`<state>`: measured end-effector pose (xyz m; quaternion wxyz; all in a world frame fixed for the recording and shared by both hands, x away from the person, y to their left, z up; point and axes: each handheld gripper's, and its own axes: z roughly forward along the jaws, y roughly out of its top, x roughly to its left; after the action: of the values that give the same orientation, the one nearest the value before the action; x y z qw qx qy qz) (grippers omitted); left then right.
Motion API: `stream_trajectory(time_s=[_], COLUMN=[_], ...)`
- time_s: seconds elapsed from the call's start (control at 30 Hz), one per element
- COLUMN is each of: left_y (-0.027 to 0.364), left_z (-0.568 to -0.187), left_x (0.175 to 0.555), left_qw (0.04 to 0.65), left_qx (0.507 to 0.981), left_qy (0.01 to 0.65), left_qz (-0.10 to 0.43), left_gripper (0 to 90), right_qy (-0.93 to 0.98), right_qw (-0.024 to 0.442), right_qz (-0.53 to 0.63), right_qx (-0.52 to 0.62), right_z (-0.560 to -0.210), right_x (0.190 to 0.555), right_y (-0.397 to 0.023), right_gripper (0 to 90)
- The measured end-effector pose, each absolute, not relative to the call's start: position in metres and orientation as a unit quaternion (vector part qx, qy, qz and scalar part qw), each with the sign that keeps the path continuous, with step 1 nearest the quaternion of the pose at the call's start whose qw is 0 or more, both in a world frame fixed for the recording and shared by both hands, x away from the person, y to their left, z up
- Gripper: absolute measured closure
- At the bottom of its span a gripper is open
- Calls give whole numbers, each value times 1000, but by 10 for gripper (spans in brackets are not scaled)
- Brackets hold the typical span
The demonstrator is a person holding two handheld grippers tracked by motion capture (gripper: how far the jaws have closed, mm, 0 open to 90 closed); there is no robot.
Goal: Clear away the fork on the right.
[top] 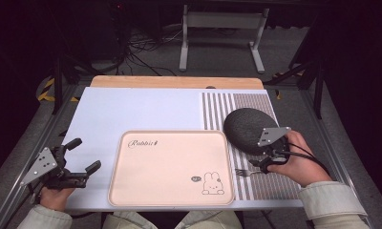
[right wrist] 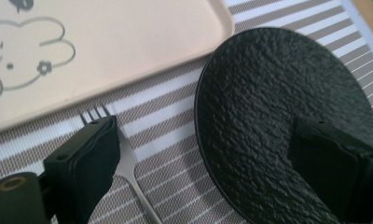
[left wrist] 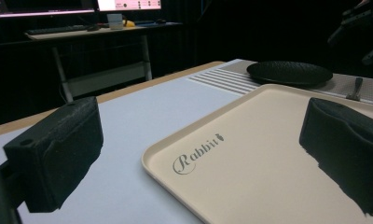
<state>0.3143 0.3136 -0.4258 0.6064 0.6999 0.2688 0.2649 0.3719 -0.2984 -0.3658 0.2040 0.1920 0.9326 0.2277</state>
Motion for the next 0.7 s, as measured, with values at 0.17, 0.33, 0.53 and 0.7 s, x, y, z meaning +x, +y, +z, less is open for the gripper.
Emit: stream_trajectory(time_s=[0.17,0.33,0.53,0.7], left_y=[314,314,314,314], left_z=[-426,-426,-425,-426], left_x=[314,314,314,314], left_qw=[606,606,605,605], left_qx=[700,701,702,701], left_qy=[269,269,268,268], left_qz=[265,265,265,266], left_gripper=[3,3,3,3], right_qy=[943,954,964,968], right_qw=[188,171,147,137], right_qz=[201,173,146,130], right_qx=[185,178,166,162], right_z=[-368,-370,-372,-376], right_x=[374,375,376,377], right_y=[-297,-296,-294,-293], right_gripper=[102,106,114,114])
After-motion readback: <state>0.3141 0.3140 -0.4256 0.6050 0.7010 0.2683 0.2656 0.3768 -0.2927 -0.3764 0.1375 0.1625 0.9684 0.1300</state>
